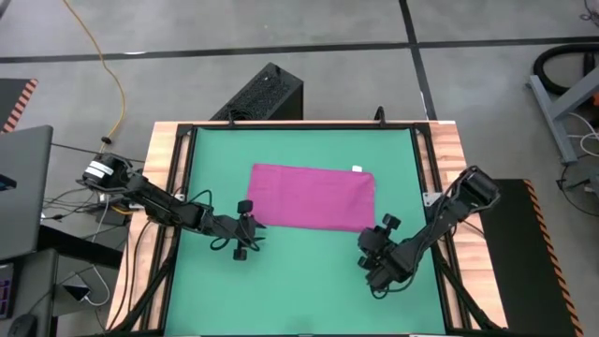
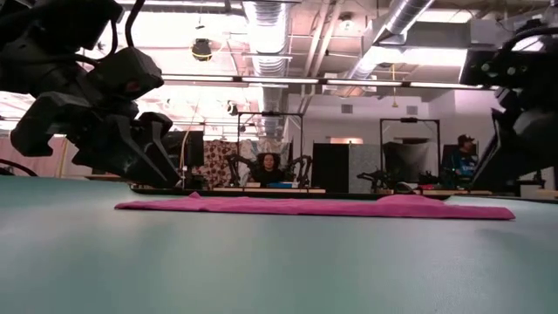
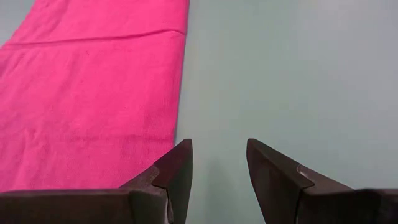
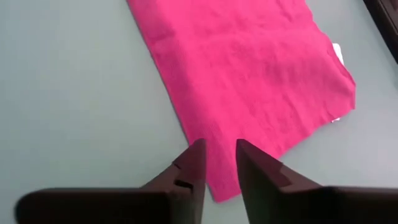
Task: Roll towel into tight, uniform cylinder
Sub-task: Roll the pink towel
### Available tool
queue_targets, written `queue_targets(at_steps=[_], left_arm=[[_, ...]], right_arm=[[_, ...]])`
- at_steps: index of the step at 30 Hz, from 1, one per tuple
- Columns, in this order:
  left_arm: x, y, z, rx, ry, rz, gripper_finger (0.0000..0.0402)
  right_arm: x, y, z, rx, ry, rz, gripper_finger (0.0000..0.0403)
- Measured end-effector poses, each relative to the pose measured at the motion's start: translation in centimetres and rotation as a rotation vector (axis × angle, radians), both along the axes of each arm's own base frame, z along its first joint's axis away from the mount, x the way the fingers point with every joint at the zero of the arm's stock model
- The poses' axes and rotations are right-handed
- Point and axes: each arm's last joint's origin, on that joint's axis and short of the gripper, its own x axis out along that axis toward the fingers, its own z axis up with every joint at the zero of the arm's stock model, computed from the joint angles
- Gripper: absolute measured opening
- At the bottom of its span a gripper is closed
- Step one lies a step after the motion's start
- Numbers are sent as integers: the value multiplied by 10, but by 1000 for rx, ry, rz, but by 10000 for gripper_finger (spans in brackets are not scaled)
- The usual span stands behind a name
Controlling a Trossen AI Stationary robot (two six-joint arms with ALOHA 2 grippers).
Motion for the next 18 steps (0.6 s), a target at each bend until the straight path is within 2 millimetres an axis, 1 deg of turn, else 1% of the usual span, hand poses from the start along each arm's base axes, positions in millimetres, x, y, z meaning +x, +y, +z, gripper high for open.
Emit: queue_targets(at_steps=[5,11,15,18], left_arm=[[0,0,0,-2,-1,1,142],[0,0,0,-13,2,9,142],[-1,0,-1,-11,16,10,142],[-2,1,-3,-17,32,15,142]], right_arm=[[6,-1,-13,-21,15,-18,64],[14,-6,-33,-48,49,-62,34],[18,-7,-37,-31,45,-71,15],[18,-4,-38,1,55,-66,12]])
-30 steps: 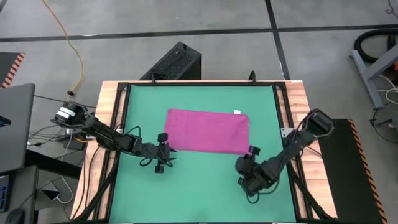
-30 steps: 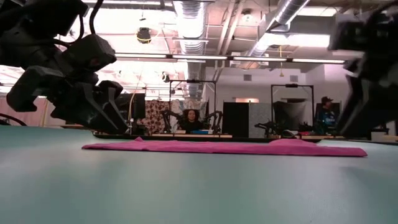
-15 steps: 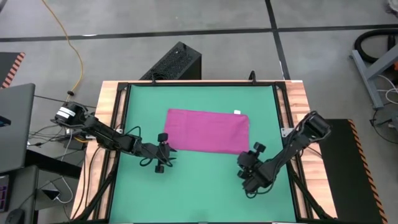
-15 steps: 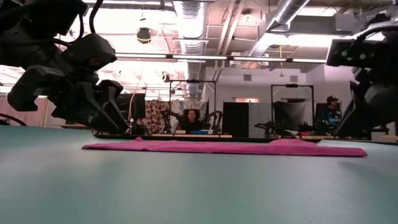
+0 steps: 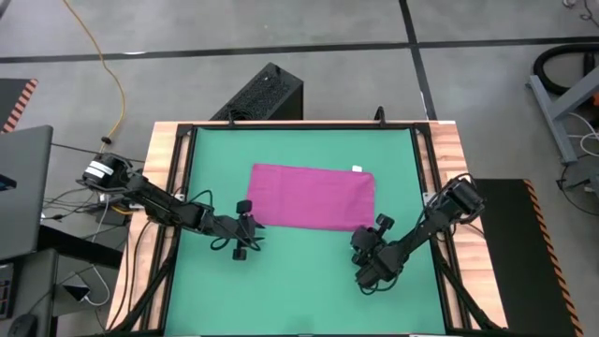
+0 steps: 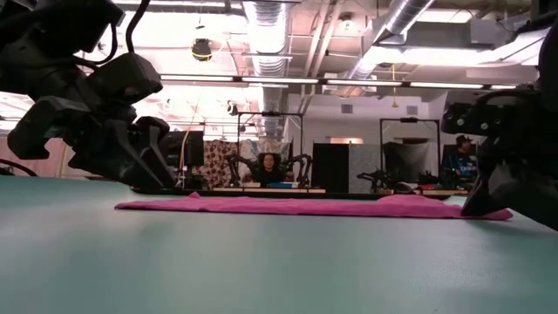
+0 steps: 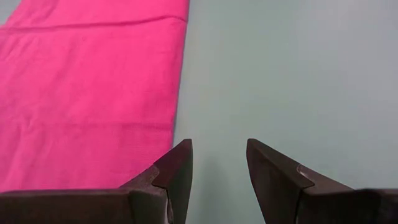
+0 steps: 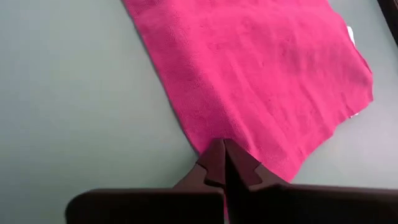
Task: Roll towel into tight, uniform cylinder
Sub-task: Roll the pink towel
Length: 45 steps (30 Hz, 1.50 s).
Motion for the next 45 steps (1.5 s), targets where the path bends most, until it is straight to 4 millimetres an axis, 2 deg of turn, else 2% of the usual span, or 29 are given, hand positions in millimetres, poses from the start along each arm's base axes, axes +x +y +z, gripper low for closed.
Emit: queue_targets(at_steps=[4,10,16,20,26,31,38,41,45], left_arm=[[-2,-1,-2,2,17,-36,141],[-16,-4,-14,79,41,-122,141],[-22,7,-18,252,38,120,141],[-21,8,-17,314,39,115,141],[-25,11,-22,257,81,76,141],[-36,20,-32,238,112,152,141],[-45,27,-41,124,141,200,138],[-46,28,-42,110,150,208,119],[-47,28,-43,113,155,206,76]], right_arm=[[-3,7,0,22,-14,15,18],[-8,14,0,46,-46,0,20],[-11,17,0,53,-42,10,19],[-11,17,0,54,-34,16,20],[-11,17,0,52,-23,26,20],[-11,17,0,53,-19,28,20],[-11,18,0,57,-30,19,20],[-9,20,1,61,-50,9,20],[-7,23,4,88,-57,-1,20]])
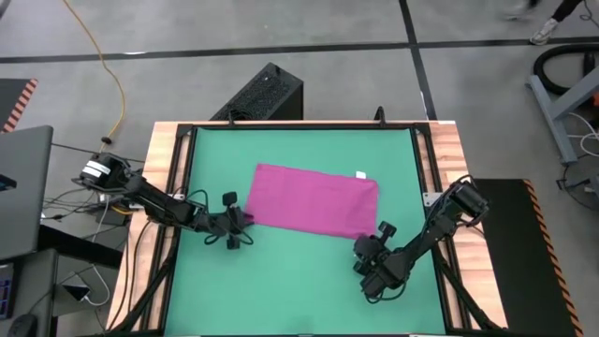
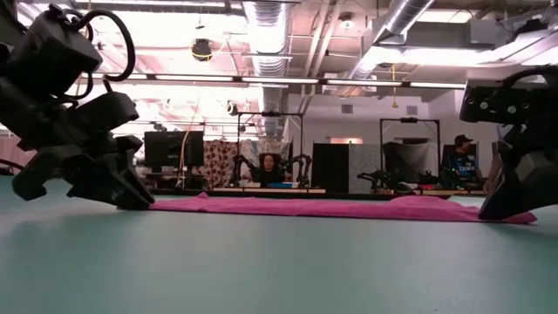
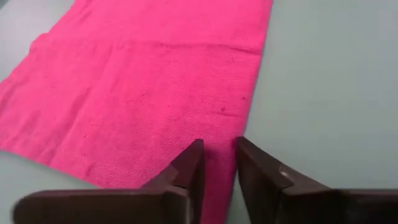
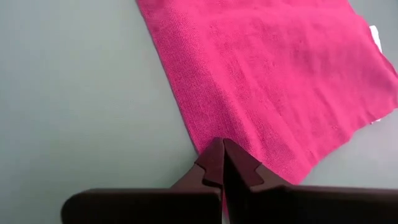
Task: Roll towel into tight, uniform cylinder
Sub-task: Roll the pink towel
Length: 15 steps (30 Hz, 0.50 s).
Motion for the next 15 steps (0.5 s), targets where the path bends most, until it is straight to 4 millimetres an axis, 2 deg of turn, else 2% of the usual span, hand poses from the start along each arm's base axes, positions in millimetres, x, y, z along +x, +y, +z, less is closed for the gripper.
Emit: queue_targets(at_steps=[7,12,15], left_arm=[[-2,1,-2,31,28,10,8],[-4,3,-3,57,34,45,4],[-5,4,-3,95,36,71,4]], right_arm=[[9,27,18,40,-139,40,20],[8,46,32,50,-208,88,20],[3,51,33,53,-234,78,20]])
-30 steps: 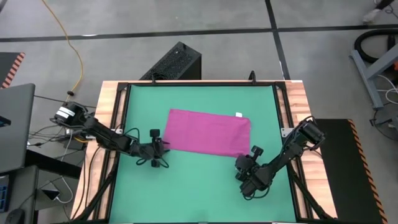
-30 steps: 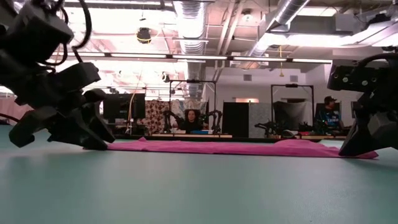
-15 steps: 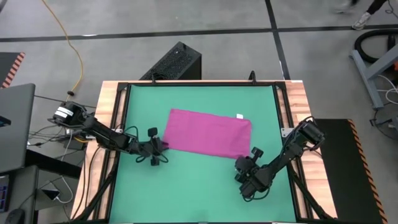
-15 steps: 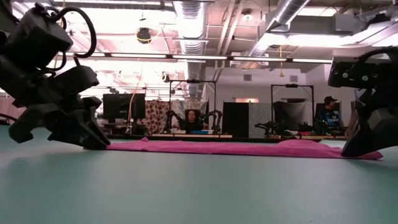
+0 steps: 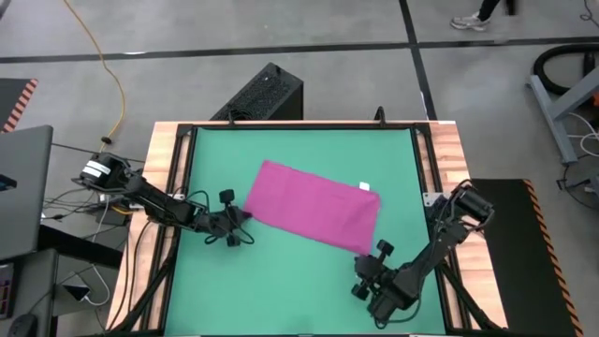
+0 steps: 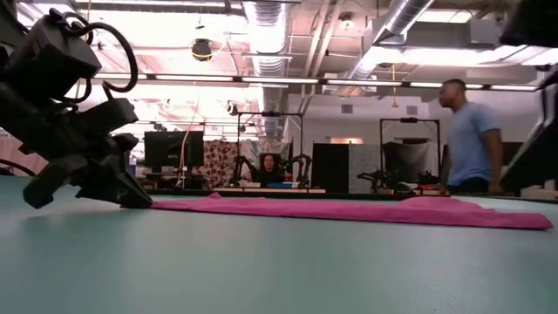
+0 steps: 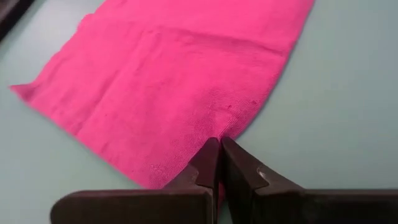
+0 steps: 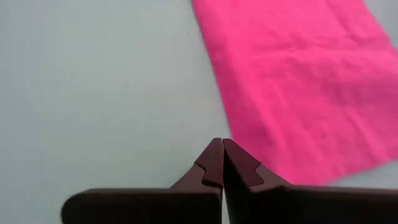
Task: Roll towel into tight, uniform cylinder
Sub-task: Roll the pink towel
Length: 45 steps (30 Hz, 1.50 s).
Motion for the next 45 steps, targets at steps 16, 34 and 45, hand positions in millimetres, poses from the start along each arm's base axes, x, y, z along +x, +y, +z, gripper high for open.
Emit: queue_targets(at_steps=[16,34,45], left_arm=[[10,-1,8,78,-24,37,3],[7,0,6,67,17,56,1],[21,0,45,138,-309,116,0]], right_arm=[[54,-103,-1,-234,117,-256,9],[49,-184,-32,-34,347,-528,8],[55,-175,-33,33,211,-573,8]])
